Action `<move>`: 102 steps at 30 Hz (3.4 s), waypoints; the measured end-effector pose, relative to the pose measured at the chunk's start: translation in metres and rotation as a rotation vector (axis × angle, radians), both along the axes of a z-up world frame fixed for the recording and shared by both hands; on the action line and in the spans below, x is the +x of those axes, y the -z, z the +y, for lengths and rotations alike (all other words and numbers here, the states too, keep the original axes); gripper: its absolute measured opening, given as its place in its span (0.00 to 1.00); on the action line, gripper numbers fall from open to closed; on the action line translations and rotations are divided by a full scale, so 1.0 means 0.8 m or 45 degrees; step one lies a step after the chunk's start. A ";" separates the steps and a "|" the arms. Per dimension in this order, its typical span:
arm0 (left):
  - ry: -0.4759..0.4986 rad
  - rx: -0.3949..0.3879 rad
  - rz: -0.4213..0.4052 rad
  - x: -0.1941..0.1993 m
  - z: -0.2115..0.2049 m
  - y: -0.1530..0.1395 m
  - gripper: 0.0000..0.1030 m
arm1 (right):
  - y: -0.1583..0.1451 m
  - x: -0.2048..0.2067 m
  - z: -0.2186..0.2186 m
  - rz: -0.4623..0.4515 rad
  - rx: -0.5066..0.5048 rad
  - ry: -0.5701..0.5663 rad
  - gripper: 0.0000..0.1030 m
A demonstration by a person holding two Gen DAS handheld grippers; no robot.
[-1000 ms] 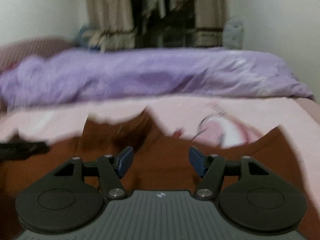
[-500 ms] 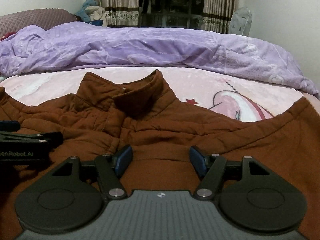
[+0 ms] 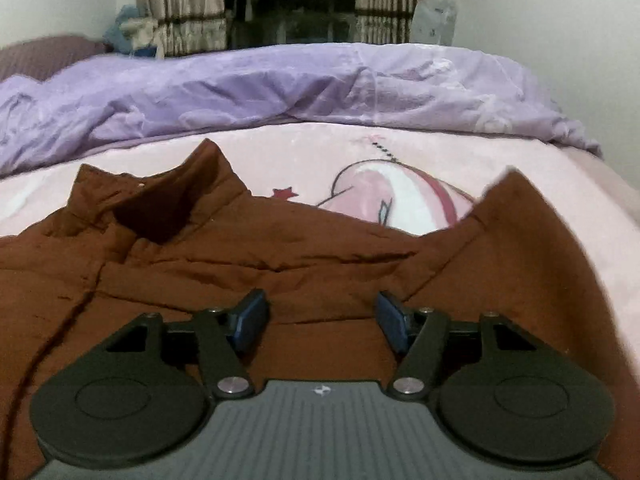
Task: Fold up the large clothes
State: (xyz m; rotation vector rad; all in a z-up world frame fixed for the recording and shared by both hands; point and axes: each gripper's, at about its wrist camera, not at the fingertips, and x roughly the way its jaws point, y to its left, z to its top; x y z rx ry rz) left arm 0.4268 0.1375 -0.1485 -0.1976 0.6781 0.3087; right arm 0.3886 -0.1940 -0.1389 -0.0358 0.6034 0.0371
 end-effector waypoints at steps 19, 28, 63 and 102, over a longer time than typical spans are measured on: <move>0.232 0.134 -0.024 -0.040 0.016 -0.018 1.00 | -0.006 0.008 -0.134 0.030 0.065 0.127 0.53; 0.197 -0.148 -0.065 -0.043 0.053 0.002 1.00 | -0.007 -0.002 -0.141 -0.006 0.116 0.149 0.67; 0.323 0.218 0.000 -0.144 -0.016 -0.070 1.00 | -0.106 -0.154 -0.144 -0.214 0.619 -0.030 0.19; 0.167 0.053 0.046 -0.194 0.101 -0.010 1.00 | -0.027 -0.181 0.293 0.121 0.503 -0.646 0.11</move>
